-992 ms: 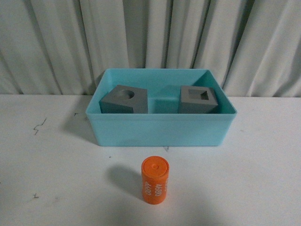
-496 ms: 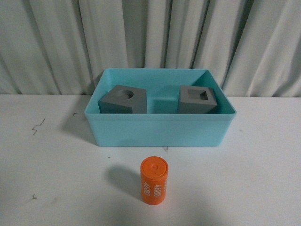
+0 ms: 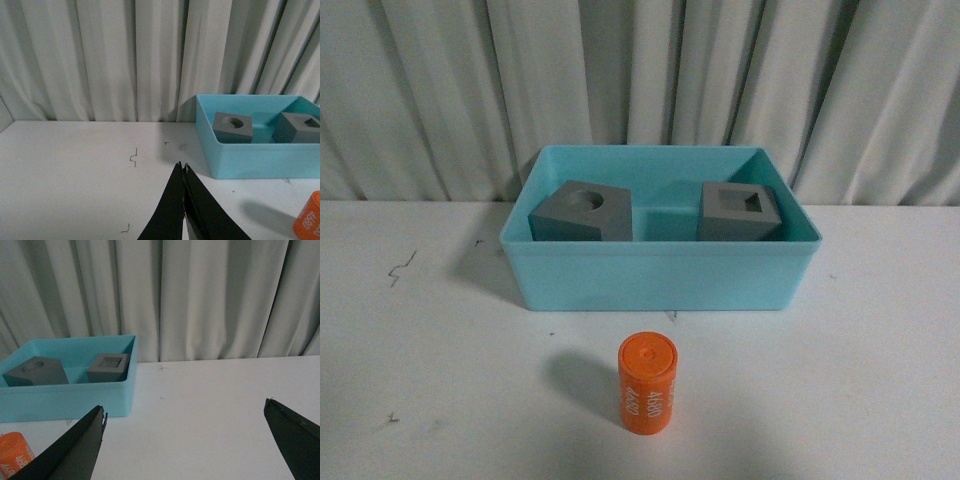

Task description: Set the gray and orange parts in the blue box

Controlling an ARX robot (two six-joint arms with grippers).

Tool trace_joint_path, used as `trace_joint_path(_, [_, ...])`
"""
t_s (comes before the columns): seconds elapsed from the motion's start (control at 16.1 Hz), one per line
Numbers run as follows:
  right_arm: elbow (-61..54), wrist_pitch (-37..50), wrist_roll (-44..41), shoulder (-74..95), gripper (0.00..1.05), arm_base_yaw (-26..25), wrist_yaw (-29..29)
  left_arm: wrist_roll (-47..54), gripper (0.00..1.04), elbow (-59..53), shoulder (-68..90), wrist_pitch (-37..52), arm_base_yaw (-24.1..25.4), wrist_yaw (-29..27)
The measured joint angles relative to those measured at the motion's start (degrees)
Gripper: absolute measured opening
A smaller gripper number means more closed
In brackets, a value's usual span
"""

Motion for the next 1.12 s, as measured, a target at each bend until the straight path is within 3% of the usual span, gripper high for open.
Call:
trace_joint_path(0.37, [0.0, 0.0, 0.0, 0.0, 0.98, 0.0, 0.0, 0.0, 0.02, 0.0, 0.0, 0.0, 0.0, 0.0])
trace_joint_path(0.56, [0.0, 0.0, 0.0, 0.0, 0.98, 0.0, 0.0, 0.0, 0.3, 0.0, 0.0, 0.0, 0.0, 0.0])
trace_joint_path(0.87, [0.0, 0.0, 0.0, 0.0, 0.98, 0.0, 0.0, 0.0, 0.92, 0.0, 0.0, 0.0, 0.0, 0.0])
trace_joint_path(0.93, [0.0, 0.0, 0.0, 0.0, 0.98, 0.0, 0.0, 0.1, 1.0, 0.0, 0.0, 0.0, 0.0, 0.0])
trace_joint_path(0.99, [2.8, -8.7, 2.0, 2.6, 0.98, -1.1, -1.0, 0.0, 0.97, 0.0, 0.0, 0.0, 0.0, 0.0])
trace_joint_path(1.05, [8.7, -13.6, 3.3, 17.6, 0.98, -9.4, -7.0, 0.1, 0.98, 0.0, 0.0, 0.0, 0.0, 0.1])
trace_joint_path(1.12, [12.9, -7.5, 3.0, 28.7, 0.98, -17.5, -12.3, 0.1, 0.98, 0.0, 0.0, 0.0, 0.0, 0.0])
